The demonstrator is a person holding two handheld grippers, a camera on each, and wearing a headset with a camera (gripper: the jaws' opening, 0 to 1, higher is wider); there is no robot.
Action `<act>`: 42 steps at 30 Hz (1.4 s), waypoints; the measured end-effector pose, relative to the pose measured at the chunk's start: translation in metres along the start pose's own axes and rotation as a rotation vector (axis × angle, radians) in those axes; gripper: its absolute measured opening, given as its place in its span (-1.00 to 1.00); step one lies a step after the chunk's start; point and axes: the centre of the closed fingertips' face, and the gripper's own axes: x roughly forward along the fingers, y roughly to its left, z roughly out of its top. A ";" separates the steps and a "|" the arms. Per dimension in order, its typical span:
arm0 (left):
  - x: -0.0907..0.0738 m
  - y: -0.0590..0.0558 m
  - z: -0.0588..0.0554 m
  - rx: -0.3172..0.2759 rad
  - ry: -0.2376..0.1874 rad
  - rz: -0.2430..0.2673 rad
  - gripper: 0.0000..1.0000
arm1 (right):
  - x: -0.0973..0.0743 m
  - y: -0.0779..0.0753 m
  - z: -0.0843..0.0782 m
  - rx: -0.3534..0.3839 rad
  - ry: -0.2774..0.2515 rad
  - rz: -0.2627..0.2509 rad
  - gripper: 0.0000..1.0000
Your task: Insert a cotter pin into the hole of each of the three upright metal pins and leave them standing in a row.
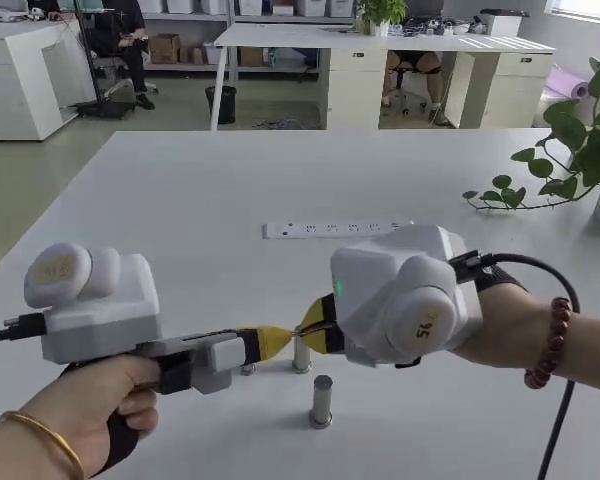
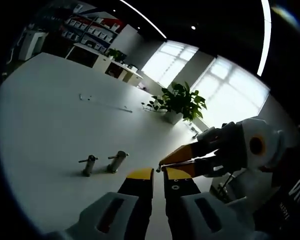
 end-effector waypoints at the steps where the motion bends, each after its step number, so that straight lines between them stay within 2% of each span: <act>1: 0.000 0.000 0.001 -0.004 -0.005 0.000 -0.89 | 0.000 0.000 0.001 -0.001 -0.001 0.001 -1.00; 5: 0.000 -0.001 0.003 -0.035 -0.020 -0.012 -0.93 | 0.001 0.001 0.002 -0.015 -0.002 0.001 -1.00; 10: 0.000 -0.001 0.002 -0.022 -0.021 -0.008 -0.98 | 0.001 0.002 0.003 -0.015 -0.001 0.000 -1.00; 13: 0.000 -0.003 0.001 0.028 -0.018 -0.014 -0.98 | 0.001 0.002 0.003 -0.012 0.000 0.001 -1.00; 19: -0.002 -0.004 0.000 0.067 -0.018 -0.007 -1.00 | 0.001 0.003 0.003 0.033 -0.016 0.015 -1.00; 25: -0.003 -0.004 0.002 0.097 -0.020 -0.005 -1.00 | 0.001 0.009 0.003 0.192 -0.061 0.061 -1.00; 30: -0.007 0.003 0.003 0.178 -0.006 0.032 -1.00 | 0.001 0.012 -0.002 0.381 -0.109 0.104 -0.94; 33: -0.010 0.005 0.001 0.216 0.004 0.031 -1.00 | 0.000 0.014 -0.003 0.559 -0.157 0.147 -0.88; 36: -0.012 0.005 -0.001 0.254 0.015 0.025 -1.00 | -0.002 0.015 -0.004 0.688 -0.199 0.181 -0.81; 39: -0.014 0.005 -0.004 0.305 0.030 0.014 -1.00 | -0.003 0.016 -0.004 0.765 -0.242 0.209 -0.80; 41: -0.015 0.003 -0.005 0.325 0.035 0.000 -1.00 | -0.005 0.019 -0.002 0.825 -0.275 0.250 -0.81; 42: -0.015 0.003 -0.006 0.324 0.038 -0.004 -1.00 | -0.006 0.019 -0.001 0.835 -0.285 0.255 -0.82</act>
